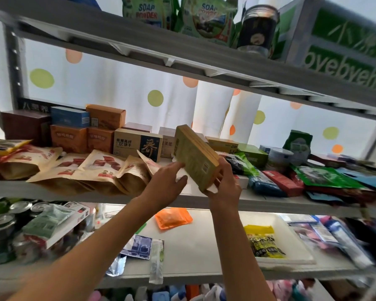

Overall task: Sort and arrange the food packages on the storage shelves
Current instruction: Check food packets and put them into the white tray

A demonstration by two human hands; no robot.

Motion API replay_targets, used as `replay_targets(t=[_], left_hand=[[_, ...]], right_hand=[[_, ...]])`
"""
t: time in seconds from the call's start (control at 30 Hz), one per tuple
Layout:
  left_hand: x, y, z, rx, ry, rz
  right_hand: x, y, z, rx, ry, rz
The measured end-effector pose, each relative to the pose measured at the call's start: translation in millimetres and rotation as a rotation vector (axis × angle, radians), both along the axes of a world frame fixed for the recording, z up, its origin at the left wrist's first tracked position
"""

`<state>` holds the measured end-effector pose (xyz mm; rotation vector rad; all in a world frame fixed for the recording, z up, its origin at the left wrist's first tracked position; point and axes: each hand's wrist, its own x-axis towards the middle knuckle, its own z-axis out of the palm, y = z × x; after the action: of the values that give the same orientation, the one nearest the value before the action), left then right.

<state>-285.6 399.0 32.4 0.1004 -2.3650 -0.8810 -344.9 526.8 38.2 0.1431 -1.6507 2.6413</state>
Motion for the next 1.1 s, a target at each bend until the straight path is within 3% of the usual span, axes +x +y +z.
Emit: replay_targets(t=[0.07,0.13,0.23,0.4,0.53,0.87,1.1], left_hand=[[8,10,6,0.337,0.05,-0.04],[15,15,6,0.547,0.066,-0.074],[24,22,-2,0.763,0.106,-0.187],[35,33,-26,0.931,0.236,-0.272],[46,44,-51,0.939,0.248,-0.371],[97,70,-92,0.778,0.157,-0.26],[147,137,-122,0.724,0.071,-0.193]], right_hand=[[11,2,-4,-0.022,0.003,0.02],[23,7,-6,-0.056,0.015,0.067],[40,15,-11,-0.131,-0.011,0.127],[74,24,-23,-0.244,-0.087,0.154],[95,30,-41,-0.166,-0.075,0.06],[151,80,-92,0.169,-0.023,-0.215],[202,140,-118,0.174,-0.051,-0.223]])
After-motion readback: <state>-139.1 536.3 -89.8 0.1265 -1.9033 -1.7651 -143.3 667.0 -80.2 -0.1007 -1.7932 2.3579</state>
